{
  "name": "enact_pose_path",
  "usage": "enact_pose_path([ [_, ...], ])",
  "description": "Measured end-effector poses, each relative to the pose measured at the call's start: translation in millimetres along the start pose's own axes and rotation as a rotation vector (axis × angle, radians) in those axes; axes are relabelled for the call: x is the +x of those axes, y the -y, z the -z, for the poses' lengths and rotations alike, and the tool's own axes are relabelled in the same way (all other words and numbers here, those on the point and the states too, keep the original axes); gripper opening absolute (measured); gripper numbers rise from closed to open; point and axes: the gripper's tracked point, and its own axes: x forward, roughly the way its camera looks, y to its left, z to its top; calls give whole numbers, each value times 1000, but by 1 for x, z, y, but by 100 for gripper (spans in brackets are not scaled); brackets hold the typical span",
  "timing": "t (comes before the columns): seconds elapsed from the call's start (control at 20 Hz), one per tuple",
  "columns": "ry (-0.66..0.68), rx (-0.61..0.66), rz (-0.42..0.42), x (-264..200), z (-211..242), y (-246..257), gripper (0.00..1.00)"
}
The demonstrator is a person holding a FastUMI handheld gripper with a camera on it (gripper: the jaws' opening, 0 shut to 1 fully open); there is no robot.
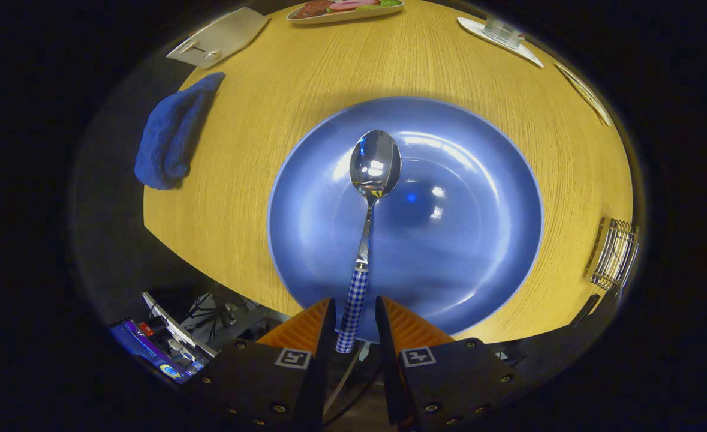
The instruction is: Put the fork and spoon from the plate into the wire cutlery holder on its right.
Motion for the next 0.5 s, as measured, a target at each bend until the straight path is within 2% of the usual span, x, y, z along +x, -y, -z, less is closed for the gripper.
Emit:
enact_pose_path([
  [0.1, 13, 17, -14, -2, -3, 2, 40],
  [0.2, -15, 5, -6, 11, 4, 7, 15],
  [0.4, -21, -54, 35, 3, 2, 20, 16],
  [0.45, -42, -76, 52, 7, 6, 26, 2],
  [0.5, -40, -92, 53, 4, 5, 27, 3],
])
